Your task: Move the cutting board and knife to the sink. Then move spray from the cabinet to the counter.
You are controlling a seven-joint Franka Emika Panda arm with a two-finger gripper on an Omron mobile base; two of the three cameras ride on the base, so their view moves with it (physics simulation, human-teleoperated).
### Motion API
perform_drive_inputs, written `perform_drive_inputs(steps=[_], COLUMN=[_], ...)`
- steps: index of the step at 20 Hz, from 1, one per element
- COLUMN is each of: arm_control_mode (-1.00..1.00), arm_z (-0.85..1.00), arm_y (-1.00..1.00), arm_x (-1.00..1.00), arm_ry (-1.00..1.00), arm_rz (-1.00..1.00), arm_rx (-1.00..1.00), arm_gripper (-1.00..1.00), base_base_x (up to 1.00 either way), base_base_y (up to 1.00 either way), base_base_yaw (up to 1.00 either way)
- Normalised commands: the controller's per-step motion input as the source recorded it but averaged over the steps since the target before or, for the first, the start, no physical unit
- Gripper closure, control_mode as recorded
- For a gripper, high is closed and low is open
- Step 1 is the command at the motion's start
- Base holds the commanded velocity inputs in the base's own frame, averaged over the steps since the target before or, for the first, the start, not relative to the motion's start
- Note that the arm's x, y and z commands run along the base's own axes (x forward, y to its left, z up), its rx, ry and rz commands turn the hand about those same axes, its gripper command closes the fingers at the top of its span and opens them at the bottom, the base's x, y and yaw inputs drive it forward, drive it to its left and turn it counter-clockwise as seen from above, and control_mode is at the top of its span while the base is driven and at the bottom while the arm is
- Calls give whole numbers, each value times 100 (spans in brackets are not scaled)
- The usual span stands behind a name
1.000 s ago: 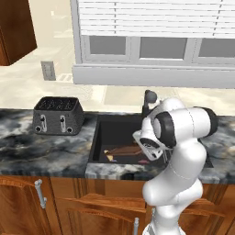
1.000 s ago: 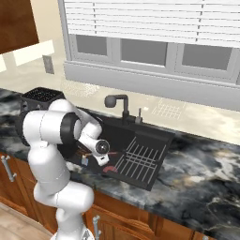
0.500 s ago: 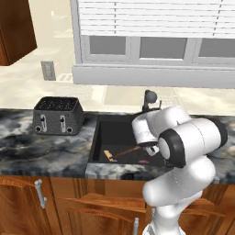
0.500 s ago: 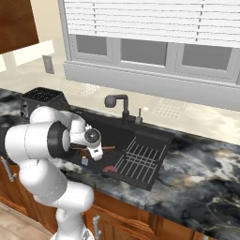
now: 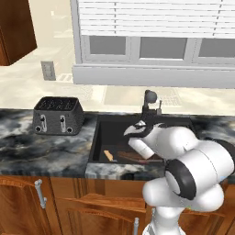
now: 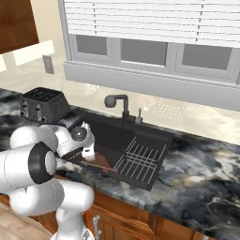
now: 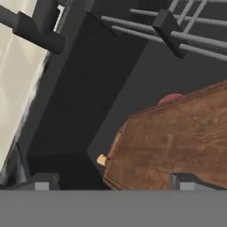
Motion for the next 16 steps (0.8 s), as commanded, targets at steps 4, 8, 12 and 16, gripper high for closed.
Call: perform_drive_inputs(steps=[4,8,12,16], arm_control_mode=[-100,-100,-100,-100], arm_z=[48,62,79,97], arm_y=[-21,-17,-9,-1], arm_x=[-44,-34,-37,-42], arm_ry=[-1,-1,-4,-4], arm_rz=[-12,-11,-10,-8], arm_rx=[0,0,0,0], arm_gripper=[-100,-100,-100,-100], base_base_x=[0,0,0,0], base_base_y=[0,0,0,0], base_base_yaw=[0,0,0,0])
